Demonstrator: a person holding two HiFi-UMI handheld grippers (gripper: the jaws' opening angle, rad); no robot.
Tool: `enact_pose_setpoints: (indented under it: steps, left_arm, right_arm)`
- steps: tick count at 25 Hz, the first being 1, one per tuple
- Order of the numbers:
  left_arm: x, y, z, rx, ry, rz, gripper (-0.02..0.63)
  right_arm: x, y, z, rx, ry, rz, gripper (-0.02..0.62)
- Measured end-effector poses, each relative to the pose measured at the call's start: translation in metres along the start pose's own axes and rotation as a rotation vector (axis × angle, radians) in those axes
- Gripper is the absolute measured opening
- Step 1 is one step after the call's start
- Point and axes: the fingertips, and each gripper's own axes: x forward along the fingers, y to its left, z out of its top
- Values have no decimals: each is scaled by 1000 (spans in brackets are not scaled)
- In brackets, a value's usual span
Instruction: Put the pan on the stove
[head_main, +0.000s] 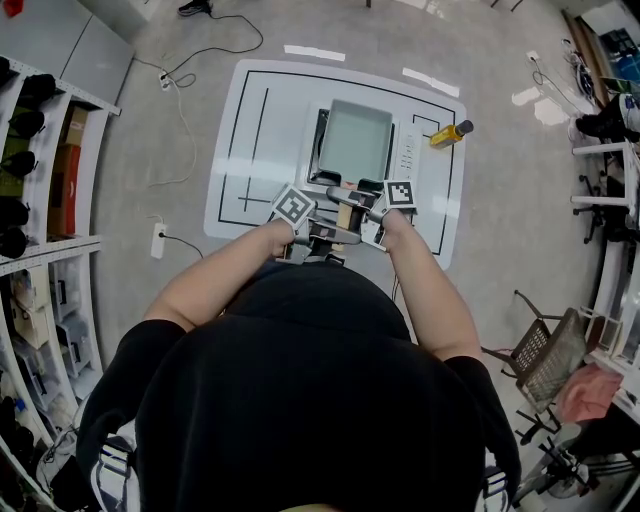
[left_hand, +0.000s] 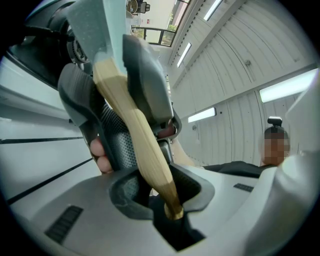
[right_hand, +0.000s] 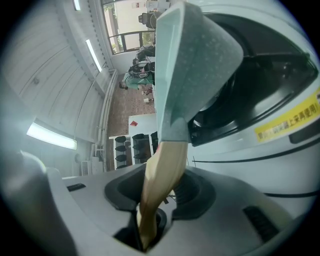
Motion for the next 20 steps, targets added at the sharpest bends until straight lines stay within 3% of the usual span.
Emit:
enact_pose_setpoints:
  steps: [7, 10, 13, 16, 20]
  left_arm:
    - [2, 3, -2, -23, -5, -19, 100]
    - [0, 8, 1, 38, 13, -4, 100]
    - [1, 11, -2, 1, 10, 1, 98]
    - [-3, 20, -3, 33, 26, 39, 98]
    - [-2, 25, -5, 16, 27, 57, 94]
  right_arm:
    - [1, -6, -2, 3, 9, -5, 138]
    - [1, -9, 1, -5, 10, -11, 138]
    - [0, -10, 0, -4, 8, -10, 135]
    - [1, -12, -1, -8, 9, -12, 133]
    - [0, -16, 0, -17, 10, -11, 132]
